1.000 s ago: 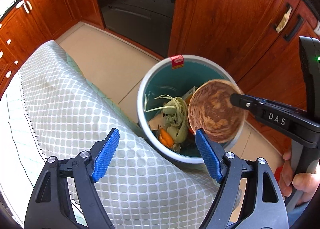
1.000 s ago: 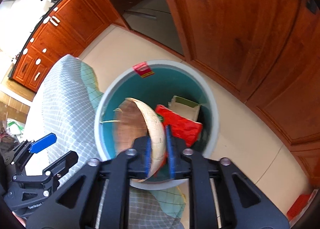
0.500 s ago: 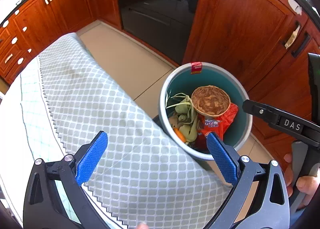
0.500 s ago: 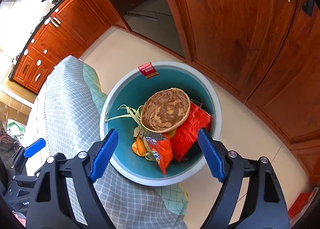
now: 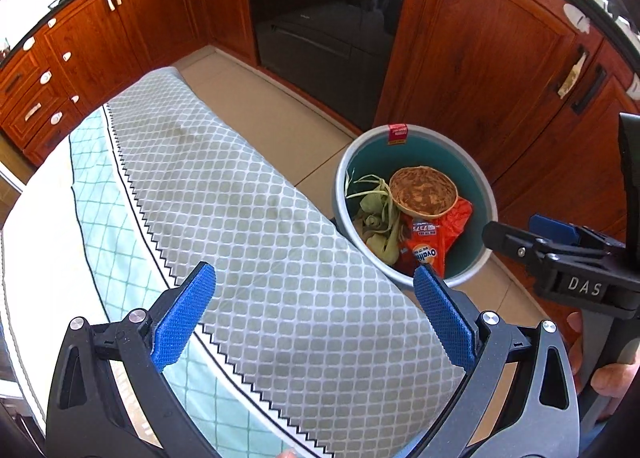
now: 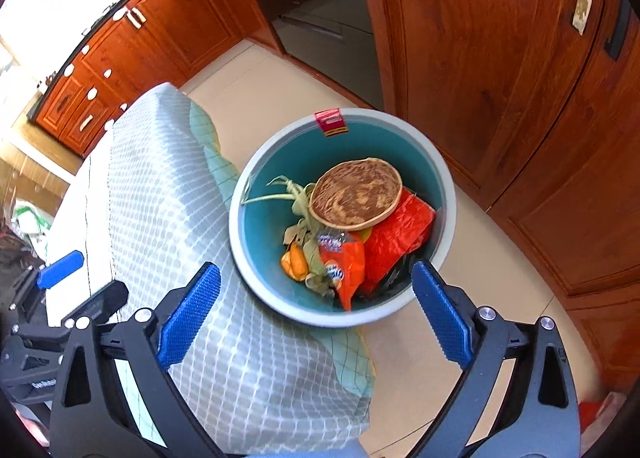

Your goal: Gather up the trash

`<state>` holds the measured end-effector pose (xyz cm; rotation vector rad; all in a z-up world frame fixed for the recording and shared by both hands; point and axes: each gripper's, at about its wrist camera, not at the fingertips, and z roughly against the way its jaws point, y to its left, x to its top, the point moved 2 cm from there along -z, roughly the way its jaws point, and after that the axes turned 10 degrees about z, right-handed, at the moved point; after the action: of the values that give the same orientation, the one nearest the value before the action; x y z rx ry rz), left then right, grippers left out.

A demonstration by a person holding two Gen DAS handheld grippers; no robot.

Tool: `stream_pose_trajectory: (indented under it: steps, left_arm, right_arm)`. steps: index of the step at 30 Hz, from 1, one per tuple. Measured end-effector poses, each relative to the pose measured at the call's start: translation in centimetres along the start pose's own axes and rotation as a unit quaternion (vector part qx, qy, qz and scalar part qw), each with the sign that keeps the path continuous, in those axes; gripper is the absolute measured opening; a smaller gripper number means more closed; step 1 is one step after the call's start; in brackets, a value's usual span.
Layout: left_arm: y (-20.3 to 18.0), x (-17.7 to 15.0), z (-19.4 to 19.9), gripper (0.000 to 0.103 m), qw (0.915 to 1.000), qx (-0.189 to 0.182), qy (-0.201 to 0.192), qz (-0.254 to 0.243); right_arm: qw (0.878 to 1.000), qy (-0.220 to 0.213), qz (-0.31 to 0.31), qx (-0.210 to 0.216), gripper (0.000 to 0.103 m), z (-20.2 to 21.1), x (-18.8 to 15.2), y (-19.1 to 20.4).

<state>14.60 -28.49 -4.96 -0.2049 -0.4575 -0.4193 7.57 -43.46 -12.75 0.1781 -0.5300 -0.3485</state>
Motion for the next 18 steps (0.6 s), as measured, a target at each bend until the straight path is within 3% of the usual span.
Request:
stream_pose_trajectory:
  steps: [6,14,18]
  left_arm:
    - [0.9,-0.8,1.4,0.099,0.9999,-0.002,-0.011,0.012]
    - [1.8,-2.1,3.5,0.099,0.9995,-0.006,-0.023,0.021]
    - [2.1,-2.6,4.6,0.099,0.9991,-0.005,-0.033,0.027]
  right_arm:
    - [1.0,0.005,0.019,-0.008,0.092,1.2,-1.4,1.6]
    - [0.995,0.025,0.095,-0.032,0.096,3.1,-3.2,4.6]
    - [0.99,0.008,0.135,-0.044,0.096,4.6,-4.1,6.1]
